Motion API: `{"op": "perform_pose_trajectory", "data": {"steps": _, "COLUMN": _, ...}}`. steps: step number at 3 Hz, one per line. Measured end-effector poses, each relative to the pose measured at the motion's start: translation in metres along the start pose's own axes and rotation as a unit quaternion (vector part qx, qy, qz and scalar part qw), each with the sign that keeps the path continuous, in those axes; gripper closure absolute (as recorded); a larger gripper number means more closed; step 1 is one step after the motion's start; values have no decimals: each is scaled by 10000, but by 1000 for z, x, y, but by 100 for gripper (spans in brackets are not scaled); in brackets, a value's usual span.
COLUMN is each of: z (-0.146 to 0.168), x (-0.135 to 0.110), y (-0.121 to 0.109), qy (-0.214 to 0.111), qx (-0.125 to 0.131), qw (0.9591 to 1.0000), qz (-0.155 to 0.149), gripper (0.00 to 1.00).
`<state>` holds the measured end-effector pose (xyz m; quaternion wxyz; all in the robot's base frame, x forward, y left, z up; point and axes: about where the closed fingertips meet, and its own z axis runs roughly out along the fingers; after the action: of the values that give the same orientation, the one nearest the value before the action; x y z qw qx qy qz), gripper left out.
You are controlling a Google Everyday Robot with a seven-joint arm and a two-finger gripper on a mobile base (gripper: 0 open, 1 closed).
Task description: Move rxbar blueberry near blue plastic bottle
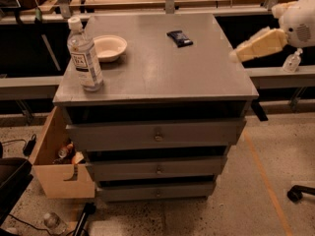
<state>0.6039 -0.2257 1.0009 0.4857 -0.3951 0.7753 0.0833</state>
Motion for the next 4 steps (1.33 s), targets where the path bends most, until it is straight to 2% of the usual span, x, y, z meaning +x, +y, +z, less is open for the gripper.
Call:
{"op": "perform_pose_trajectory", "data": {"steps": 1, "z": 20, "x": -30, "y": -29, "qy": -77, "qx": 752, "qw": 9969, "qz": 201, "gripper": 0}}
{"op": "perform_pose_trajectory", "data": {"steps": 2, "z": 38, "x": -44, "y": -29, "qy": -17, "qx": 1124, "qw": 9936, "qz": 132, "gripper": 0}}
{"op": "perform_pose_trajectory", "data": {"steps": 3, "z": 50, "x": -45, "y": -29, "qy": -104, "qx": 1077, "qw": 9938, "qz": 237, "gripper": 0}}
{"op": "perform_pose_trajectory", "data": {"steps": 4, "z": 92, "x": -48, "y": -41, "qy": -395, "qx": 989, "qw": 9929, "qz": 537, "gripper": 0}}
